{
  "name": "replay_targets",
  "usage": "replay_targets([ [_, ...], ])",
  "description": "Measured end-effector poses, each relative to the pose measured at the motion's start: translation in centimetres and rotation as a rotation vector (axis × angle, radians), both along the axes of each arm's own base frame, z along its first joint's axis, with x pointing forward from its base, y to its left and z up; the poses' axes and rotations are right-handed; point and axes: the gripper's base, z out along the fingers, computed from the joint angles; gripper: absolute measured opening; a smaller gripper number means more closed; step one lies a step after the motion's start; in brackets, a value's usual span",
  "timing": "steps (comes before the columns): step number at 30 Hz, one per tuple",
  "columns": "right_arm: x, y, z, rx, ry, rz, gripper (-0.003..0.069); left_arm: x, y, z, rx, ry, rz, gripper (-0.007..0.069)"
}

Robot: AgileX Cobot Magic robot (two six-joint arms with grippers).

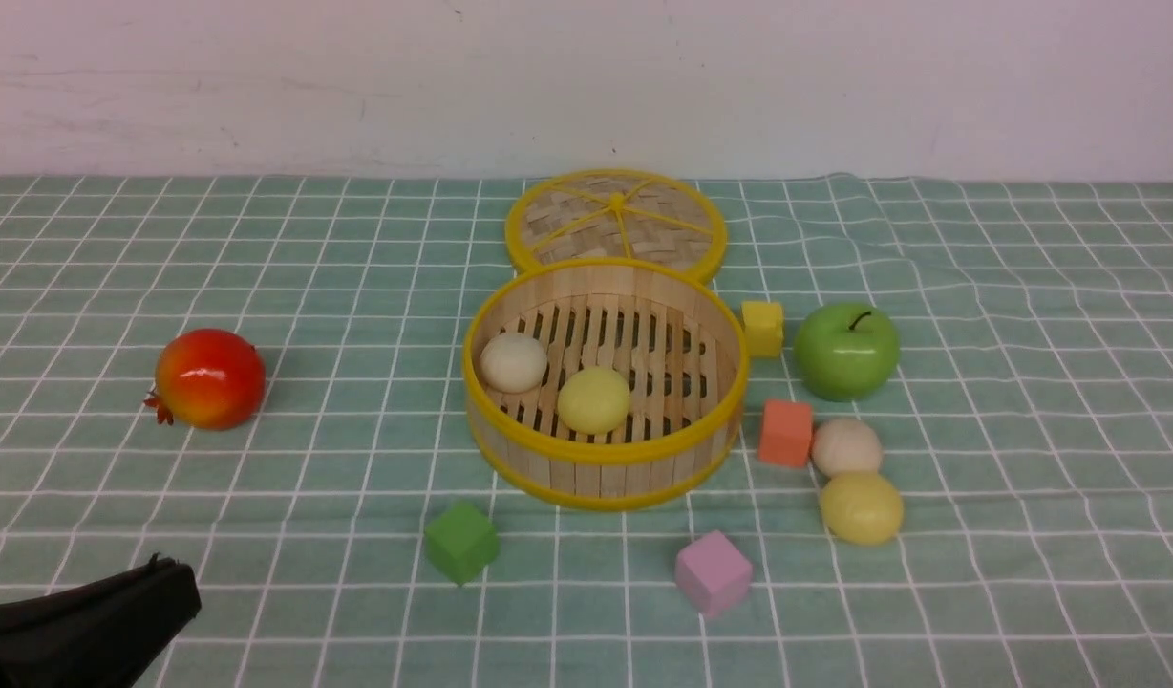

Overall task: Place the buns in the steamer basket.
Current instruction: Use the right arm to grab a steamed stuffed bun

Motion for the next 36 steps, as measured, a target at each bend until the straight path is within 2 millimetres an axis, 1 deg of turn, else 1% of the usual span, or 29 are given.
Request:
replay_targets([
  [1,0.0,-0.1,0.2,0.049,-0.013,-0.002,0.024,0.0,0.0,0.0,0.0,0.0,0.0,-0.0014],
  [2,0.0,0.1,0.3,0.059,0.011,0.017,0.0236,0.0,0.0,0.0,0.0,0.001,0.0,-0.0014],
  [3,-0.1,0.3,0.9,0.05,0.035,0.043,0.023,0.0,0.0,0.0,0.0,0.001,0.0,-0.0014],
  [4,-0.1,0.5,0.9,0.043,0.059,0.057,0.0227,0.0,0.0,0.0,0.0,0.001,0.0,-0.0014],
  [5,0.0,1.1,2.7,-0.059,0.164,0.131,0.0207,0.0,0.0,0.0,0.001,0.002,0.0,-0.0014],
  [6,0.2,1.4,3.1,-0.113,0.252,0.172,0.0192,0.0,0.0,0.0,0.001,0.002,0.0,-0.0014],
  [8,1.3,2.1,5.3,-0.318,0.458,0.294,0.0162,0.0,0.0,0.0,0.001,0.003,0.0,-0.0014],
  [9,1.9,2.2,6.6,-0.42,0.524,0.343,0.015,0.0,0.0,0.0,0.001,0.003,0.0,-0.0014],
  [10,2.9,2.4,7.4,-0.502,0.629,0.4,0.0139,0.0,0.0,0.0,0.002,0.004,0.0,-0.0014],
  [11,3.4,2.4,7.7,-0.536,0.668,0.422,0.0134,0.0,0.0,0.0,0.002,0.004,0.0,-0.0014],
  [12,5.0,2.5,8.3,-0.625,0.774,0.48,0.0119,0.0,0.0,0.0,0.003,0.005,0.0,-0.0014],
  [13,6.7,2.6,8.4,-0.669,0.876,0.524,0.0106,0.0,0.0,0.0,0.003,0.005,0.0,-0.0013],
  [15,10.0,2.9,8.7,-0.72,0.981,0.574,0.0089,0.0,0.0,-0.1,0.005,0.009,0.0,-0.0013],
  [18,13.9,4.2,8.0,-0.745,1.055,0.644,0.0067,0.0,0.0,-0.1,0.007,0.012,-0.001,-0.0013],
  [20,16.3,5.7,7.6,-0.778,1.053,0.684,0.0058,0.0,0.0,-0.1,0.007,0.012,-0.001,-0.0013],
  [21,16.8,5.9,7.4,-0.781,1.056,0.688,0.0058,0.0,0.0,-0.1,0.007,0.012,-0.001,-0.0013],
  [22,18.3,6.9,7.3,-0.809,1.035,0.704,0.0059,0.0,0.0,-0.1,0.007,0.013,-0.001,-0.0013],
  [24,20.5,7.9,7.4,-0.821,1.013,0.702,0.0069,0.0,0.0,-0.1,0.007,0.013,-0.001,-0.0013],
  [26,22.6,8.5,7.0,-0.813,1.03,0.699,0.0098,0.0,0.0,-0.1,0.007,0.013,-0.001,-0.0013],
  [27,22.8,8.6,7.2,-0.813,1.026,0.695,0.0101,0.0,0.0,-0.1,0.007,0.013,-0.001,-0.0012],
  [28,24.1,9.0,6.5,-0.81,1.046,0.7,0.0132,0.0,0.0,-0.1,0.007,0.013,-0.001,-0.0011],
  [29,24.8,9.2,6.1,-0.808,1.056,0.703,0.0153,0.0,0.0,-0.1,0.007,0.013,-0.001,-0.0011],
  [30,25.7,9.5,5.5,-0.796,1.072,0.711,0.0195,0.0,0.0,-0.1,0.007,0.013,-0.001,-0.001],
  [31,25.9,9.6,5.4,-0.791,1.071,0.712,0.0202,0.0,0.0,-0.1,0.007,0.013,-0.001,-0.001],
  [32,27.2,10.1,4.2,-0.768,1.098,0.726,0.0264,0.0,0.0,-0.1,0.007,0.013,-0.001,-0.0009],
  [33,27.6,10.2,3.7,-0.761,1.106,0.73,0.0283,0.0,0.0,-0.1,0.007,0.013,-0.001,-0.0008],
  [34,28.4,10.6,3.0,-0.751,1.115,0.739,0.0319,0.0,0.0,-0.1,0.007,0.013,-0.001,-0.0006],
  [35,28.5,10.6,2.8,-0.751,1.12,0.741,0.0324,0.0,0.0,-0.1,0.007,0.013,-0.001,-0.0006],
  [36,29.5,10.9,1.8,-0.747,1.136,0.747,0.0356,0.0,0.0,-0.1,0.007,0.013,0.0,-0.0005],
])
